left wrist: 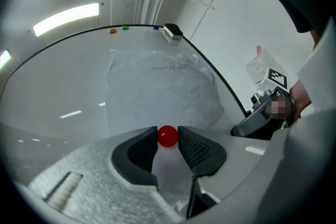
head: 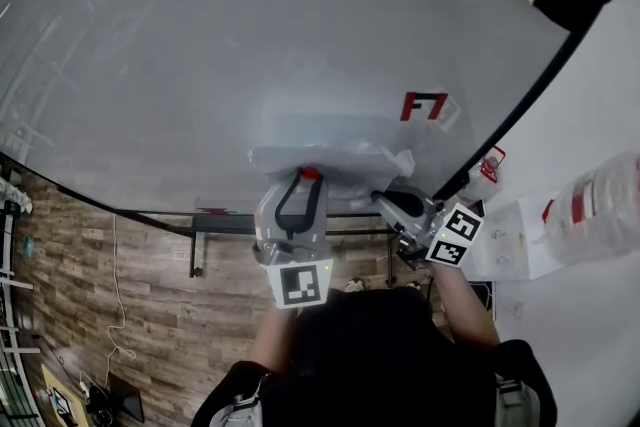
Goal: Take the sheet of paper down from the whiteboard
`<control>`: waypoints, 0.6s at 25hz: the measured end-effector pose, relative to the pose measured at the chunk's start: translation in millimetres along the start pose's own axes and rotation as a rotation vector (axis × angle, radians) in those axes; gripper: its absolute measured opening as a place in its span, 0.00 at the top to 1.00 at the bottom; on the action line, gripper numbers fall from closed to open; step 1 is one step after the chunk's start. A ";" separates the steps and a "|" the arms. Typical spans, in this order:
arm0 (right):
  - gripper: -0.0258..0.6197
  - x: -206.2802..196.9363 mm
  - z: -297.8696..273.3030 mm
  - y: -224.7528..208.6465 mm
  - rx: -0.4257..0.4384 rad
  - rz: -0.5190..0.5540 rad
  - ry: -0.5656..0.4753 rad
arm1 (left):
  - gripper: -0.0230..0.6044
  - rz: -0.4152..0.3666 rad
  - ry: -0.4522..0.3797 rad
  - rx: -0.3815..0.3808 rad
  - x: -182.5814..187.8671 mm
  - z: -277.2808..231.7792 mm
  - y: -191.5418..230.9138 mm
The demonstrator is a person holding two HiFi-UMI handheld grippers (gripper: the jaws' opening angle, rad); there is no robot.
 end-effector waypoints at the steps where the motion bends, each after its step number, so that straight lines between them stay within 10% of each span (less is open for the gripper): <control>1: 0.96 -2.4 0.9 0.3 -0.002 -0.006 0.000 | 0.76 0.007 0.013 -0.003 -3.6 3.4 -1.3; 15: 0.96 -32.7 39.3 45.8 -0.002 -0.072 0.044 | 0.76 0.042 0.047 0.042 8.2 66.3 -22.5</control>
Point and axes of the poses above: the fingertips, and each gripper's own axes: z backward along the fingers, y to its left, x out of its top, the point moved 2 cm from there along z, backward along the fingers, and after that the axes turned 3 degrees about x, right-handed, at the moved point
